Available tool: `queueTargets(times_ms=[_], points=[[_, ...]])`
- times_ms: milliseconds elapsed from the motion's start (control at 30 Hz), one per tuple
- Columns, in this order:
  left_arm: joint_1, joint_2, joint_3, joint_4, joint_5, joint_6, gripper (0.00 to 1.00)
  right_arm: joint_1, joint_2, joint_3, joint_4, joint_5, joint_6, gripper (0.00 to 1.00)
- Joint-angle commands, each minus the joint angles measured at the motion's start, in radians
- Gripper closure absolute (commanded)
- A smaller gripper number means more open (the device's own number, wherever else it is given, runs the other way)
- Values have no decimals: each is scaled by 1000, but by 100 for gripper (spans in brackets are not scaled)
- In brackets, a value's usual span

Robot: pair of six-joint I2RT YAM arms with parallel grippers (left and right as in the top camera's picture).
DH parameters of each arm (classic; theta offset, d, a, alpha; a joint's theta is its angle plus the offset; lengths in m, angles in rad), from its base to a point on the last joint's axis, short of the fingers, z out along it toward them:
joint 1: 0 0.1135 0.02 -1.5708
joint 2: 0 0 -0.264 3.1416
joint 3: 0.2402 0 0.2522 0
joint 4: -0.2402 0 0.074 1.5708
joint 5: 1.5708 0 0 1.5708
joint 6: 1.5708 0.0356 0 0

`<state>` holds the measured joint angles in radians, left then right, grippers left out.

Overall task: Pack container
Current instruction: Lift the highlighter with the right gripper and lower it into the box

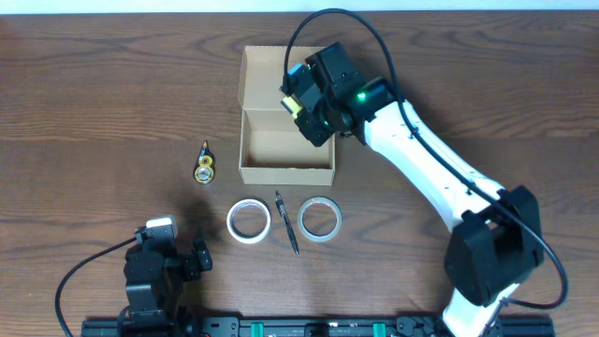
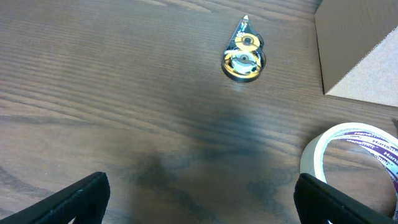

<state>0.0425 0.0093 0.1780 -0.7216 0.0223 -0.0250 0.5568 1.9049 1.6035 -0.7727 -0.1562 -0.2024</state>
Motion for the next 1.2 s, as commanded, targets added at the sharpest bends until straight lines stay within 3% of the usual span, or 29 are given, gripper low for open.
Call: queueTargets(times_ms=[0,567,767,1167], points=[[-4,-4,-17,-7,-4,11,5,8,26,16,-11,-35,-48,96],[-4,-4,-17,-7,-4,11,5,27,175,16,-28,-31,-91,98],[-4,-4,-17,-6,-4,11,5,27,177,16,-12,-24,-91,84],[-4,-4,-17,-7,-4,11,5,27,177,16,-1,-24,-91,70]])
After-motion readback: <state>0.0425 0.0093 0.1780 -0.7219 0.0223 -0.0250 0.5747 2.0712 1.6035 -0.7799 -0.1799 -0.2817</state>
